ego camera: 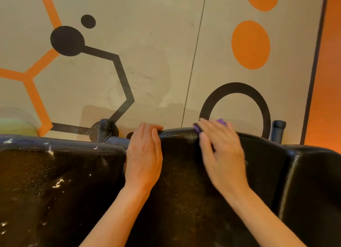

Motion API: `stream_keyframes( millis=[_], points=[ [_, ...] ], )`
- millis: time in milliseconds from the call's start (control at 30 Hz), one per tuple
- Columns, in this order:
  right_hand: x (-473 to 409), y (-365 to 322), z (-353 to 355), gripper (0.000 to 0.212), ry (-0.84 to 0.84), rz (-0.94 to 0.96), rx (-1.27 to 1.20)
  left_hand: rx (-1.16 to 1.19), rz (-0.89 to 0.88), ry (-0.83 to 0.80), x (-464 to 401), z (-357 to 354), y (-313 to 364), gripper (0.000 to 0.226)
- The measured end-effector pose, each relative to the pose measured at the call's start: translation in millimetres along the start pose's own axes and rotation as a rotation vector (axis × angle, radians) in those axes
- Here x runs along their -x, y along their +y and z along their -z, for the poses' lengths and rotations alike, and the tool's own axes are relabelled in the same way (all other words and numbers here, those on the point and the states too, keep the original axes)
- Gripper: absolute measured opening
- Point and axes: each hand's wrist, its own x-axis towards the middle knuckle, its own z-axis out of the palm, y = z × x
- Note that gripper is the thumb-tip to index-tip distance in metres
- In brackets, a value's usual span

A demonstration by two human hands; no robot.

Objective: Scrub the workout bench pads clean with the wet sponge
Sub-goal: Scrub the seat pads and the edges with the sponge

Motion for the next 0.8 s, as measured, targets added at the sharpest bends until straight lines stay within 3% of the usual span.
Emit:
stream_keyframes(
  millis=[133,200,333,400,467,533,600,700,800],
  points=[
    [-20.5,-35.3,-10.7,0.042,-0.198,0.228,0.065,-0.063,-0.101,-0.103,0.0,31.6,15.5,0.035],
    [-21.8,-14.8,6.6,0.04,-0.195,0.168,0.074,-0.211,-0.171,-0.12,1.2,57.8,14.7,0.034],
    [-17.3,-15.3,-0.2,0.035,0.006,-0.038,0.118,-0.578,-0.191,-0.141,4.3,100.9,-17.9,0.025],
    [-18.9,-52.0,-31.4,0.035,-0.023,0.079,0.144,-0.638,-0.2,-0.157,9.4,104.2,-29.6,0.019],
    [-13.6,-82.5,-49.7,0.035,-0.12,0.335,0.189,-0.663,-0.246,-0.153,15.4,100.9,-35.3,0.016],
    [-16.2,-77.6,-45.4,0.037,-0.214,0.46,0.218,-0.667,-0.274,-0.14,19.3,99.5,-39.0,0.023],
    [-20.6,-49.7,-29.0,0.038,-0.183,0.289,0.191,-0.635,-0.294,-0.117,19.5,100.4,-43.0,0.026],
    [-13.9,-31.8,-19.5,0.034,0.062,0.015,0.175,-0.6,-0.313,-0.102,20.1,101.3,-43.0,0.025],
    [-7.0,-64.8,-57.3,0.032,0.095,0.141,0.169,-0.595,-0.328,-0.104,20.6,101.4,-43.0,0.026]
  ],
)
